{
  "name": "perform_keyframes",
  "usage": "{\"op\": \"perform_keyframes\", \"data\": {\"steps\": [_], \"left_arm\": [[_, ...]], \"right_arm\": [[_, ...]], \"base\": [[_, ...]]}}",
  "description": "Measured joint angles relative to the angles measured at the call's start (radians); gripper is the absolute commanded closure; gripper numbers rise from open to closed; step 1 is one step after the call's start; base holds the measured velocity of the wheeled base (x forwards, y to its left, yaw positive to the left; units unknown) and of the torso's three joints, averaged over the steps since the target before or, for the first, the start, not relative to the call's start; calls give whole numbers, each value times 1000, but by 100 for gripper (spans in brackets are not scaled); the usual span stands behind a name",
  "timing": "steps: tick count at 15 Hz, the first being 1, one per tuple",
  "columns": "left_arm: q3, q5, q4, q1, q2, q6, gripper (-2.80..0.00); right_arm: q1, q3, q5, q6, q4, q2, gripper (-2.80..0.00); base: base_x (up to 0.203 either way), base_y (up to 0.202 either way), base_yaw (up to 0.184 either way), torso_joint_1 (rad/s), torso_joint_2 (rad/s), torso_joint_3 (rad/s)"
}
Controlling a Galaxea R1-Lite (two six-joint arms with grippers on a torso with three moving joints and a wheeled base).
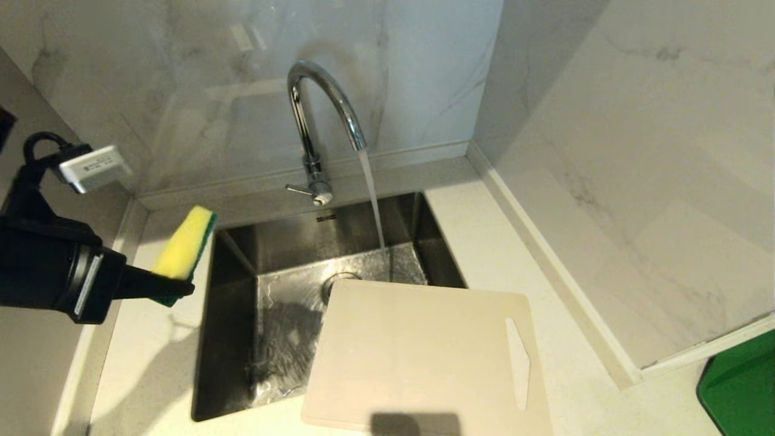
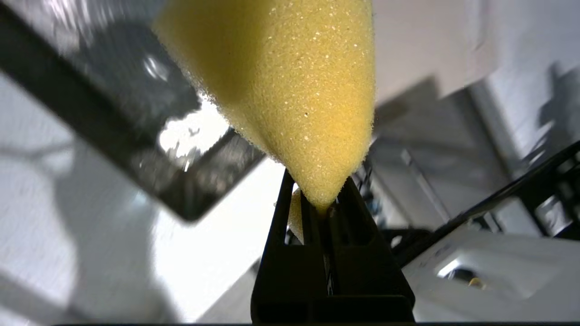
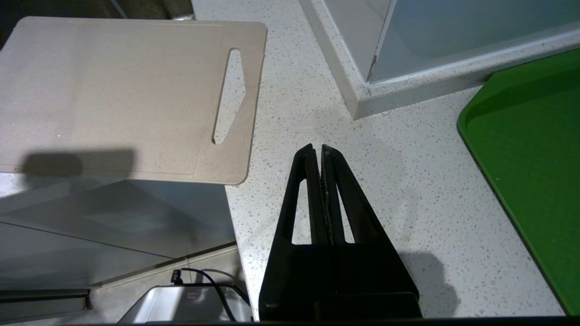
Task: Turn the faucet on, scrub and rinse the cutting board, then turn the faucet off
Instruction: Put down the cleaning cloth
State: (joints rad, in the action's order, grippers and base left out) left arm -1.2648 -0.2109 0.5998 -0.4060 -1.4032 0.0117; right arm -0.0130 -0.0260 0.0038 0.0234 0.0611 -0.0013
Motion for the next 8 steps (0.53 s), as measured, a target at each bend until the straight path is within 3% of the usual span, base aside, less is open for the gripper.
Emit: {"op": "perform_keyframes", "data": {"steps": [3,7,8], "left_arm": [[-87,81,134,45,-109,-2,0],[-123,301,185,148,-242,-2,0],[-126,326,186,179,-267,-2,0]], "right_arm": [[0,0,0,0,0,0,0],[0,0,0,0,0,0,0],[0,0,0,0,0,0,0]], "base": [[0,0,0,0,0,0],[0,0,0,0,0,0],[0,0,0,0,0,0]]}}
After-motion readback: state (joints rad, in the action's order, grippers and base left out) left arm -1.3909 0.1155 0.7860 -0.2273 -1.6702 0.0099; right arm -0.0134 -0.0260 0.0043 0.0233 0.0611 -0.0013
